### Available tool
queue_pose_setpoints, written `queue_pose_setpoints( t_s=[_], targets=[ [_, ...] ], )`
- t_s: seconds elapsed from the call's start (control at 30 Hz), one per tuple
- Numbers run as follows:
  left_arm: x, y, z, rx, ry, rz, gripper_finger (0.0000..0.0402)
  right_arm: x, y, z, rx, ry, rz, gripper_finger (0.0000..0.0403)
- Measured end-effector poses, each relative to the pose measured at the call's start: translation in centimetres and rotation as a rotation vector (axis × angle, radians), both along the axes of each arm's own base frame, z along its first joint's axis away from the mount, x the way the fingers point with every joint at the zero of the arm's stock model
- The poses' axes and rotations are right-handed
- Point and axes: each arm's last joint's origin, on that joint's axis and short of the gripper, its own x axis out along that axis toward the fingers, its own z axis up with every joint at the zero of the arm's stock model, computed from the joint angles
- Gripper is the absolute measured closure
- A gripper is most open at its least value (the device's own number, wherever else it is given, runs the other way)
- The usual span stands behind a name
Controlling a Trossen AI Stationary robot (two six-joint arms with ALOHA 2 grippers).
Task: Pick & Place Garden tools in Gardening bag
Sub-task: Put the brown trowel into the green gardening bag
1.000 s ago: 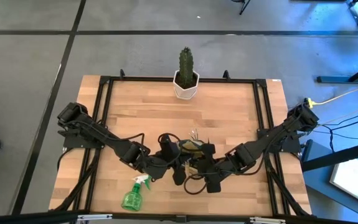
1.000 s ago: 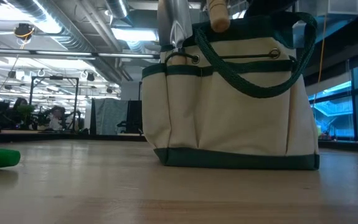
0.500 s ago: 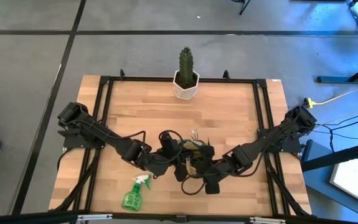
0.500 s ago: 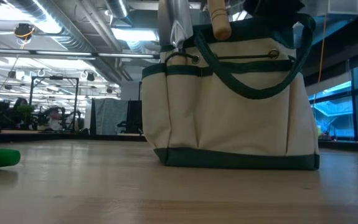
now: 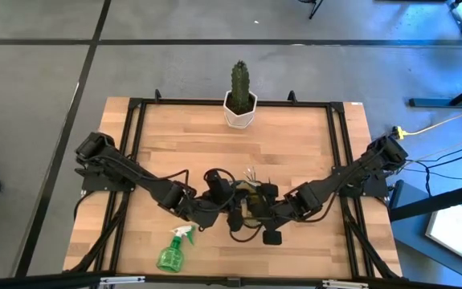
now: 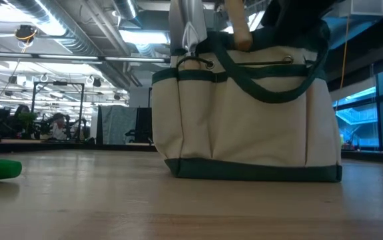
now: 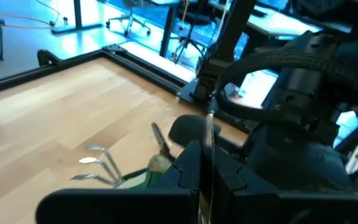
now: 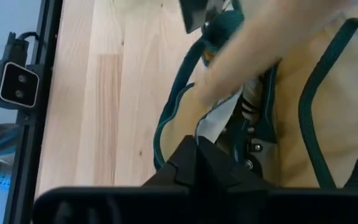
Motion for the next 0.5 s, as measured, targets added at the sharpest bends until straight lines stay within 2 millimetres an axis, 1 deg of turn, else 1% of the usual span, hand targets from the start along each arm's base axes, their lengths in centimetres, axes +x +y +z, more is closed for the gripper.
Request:
queue_pose_setpoints(
  t_s=[0.17,0.3,0.5],
  targets=[
    [1.5,-0.4,-1.2,0.009,-0.044,0.000,0.0400,0.2,-0.3,0.0,0.029,0.004,-0.029,0.0399],
    [2.6,-0.9,-2.6,0.005,-0.075,0.017,0.0400,0.3,-0.5,0.0,0.065,0.022,-0.041,0.0400],
    [2.7,-1.3,-2.9,0.029,-0.089,0.045,0.0400,0.2,-0.5,0.0,0.067,0.028,-0.036,0.0401]
  ],
)
